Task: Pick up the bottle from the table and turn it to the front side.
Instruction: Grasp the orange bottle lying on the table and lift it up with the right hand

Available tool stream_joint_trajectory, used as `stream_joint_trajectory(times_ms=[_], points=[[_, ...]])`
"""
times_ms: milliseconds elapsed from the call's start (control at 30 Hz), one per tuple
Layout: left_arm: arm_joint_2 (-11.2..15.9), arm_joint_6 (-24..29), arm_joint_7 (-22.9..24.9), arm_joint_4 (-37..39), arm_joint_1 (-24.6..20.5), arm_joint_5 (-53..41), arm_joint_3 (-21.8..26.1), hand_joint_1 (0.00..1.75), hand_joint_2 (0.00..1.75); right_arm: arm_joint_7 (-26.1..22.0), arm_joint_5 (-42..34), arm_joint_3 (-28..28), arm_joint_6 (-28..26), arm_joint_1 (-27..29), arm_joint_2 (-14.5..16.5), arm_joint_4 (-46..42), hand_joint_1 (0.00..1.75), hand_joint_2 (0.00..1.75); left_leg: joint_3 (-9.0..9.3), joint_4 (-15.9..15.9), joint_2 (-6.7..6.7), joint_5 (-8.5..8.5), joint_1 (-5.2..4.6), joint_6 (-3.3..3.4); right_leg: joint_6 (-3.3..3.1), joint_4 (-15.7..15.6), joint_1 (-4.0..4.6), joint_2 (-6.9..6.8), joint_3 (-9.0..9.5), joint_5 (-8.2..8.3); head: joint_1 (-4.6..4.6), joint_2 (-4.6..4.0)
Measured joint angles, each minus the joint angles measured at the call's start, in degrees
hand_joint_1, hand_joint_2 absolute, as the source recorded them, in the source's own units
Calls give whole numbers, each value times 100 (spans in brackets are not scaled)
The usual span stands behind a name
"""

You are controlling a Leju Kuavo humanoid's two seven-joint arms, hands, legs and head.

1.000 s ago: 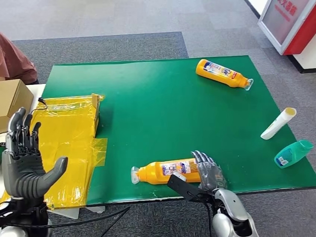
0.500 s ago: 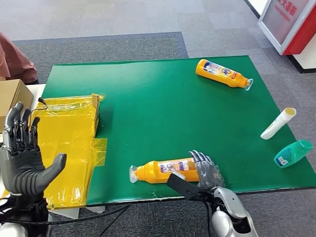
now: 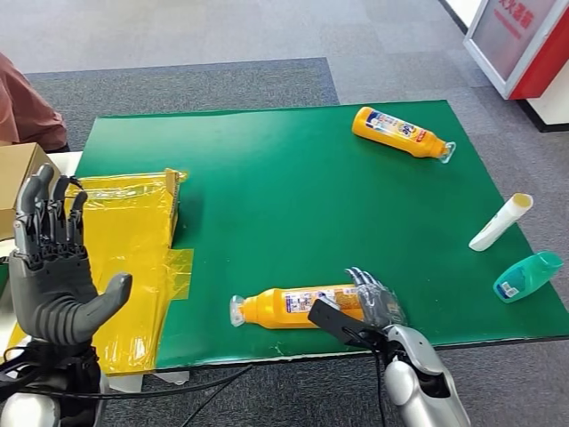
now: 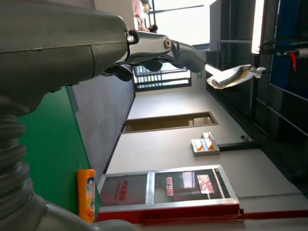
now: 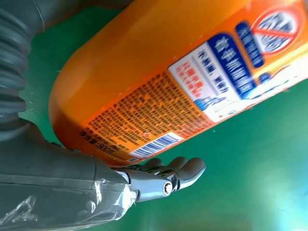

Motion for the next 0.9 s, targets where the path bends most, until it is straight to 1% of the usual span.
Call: stream_joint_trajectory(times_ms=[267, 300, 400, 433, 900], points=[[61, 109, -80, -4, 0, 28, -104, 0, 175, -137, -44, -66, 22, -85, -90, 252, 0, 175, 5, 0, 0, 3, 1, -2, -5, 0, 1, 1, 3, 7, -1, 0], [68, 109, -83, -4, 0, 30, -104, 0, 175, -142, -44, -69, 22, -90, -100, 264, 30, 175, 5, 0, 0, 3, 1, -3, -5, 0, 2, 1, 3, 8, -1, 0], [88, 98, -87, -4, 0, 32, -109, 0, 175, -157, -44, -72, 26, -110, -120, 293, 161, 175, 7, 0, 0, 4, 1, -3, -5, 0, 2, 1, 5, 9, 0, 0], [94, 93, -88, -4, 1, 37, -113, 0, 175, -162, -44, -72, 28, -114, -125, 299, 175, 175, 7, 0, 0, 5, 1, -3, -5, 0, 2, 1, 5, 9, 0, 0], [110, 68, -86, -4, 1, 123, -137, 0, 175, -226, -214, -72, -52, -159, -143, 318, 175, 175, 8, 0, 0, 11, 1, 0, -3, 0, 1, 0, 6, 14, 0, 0]])
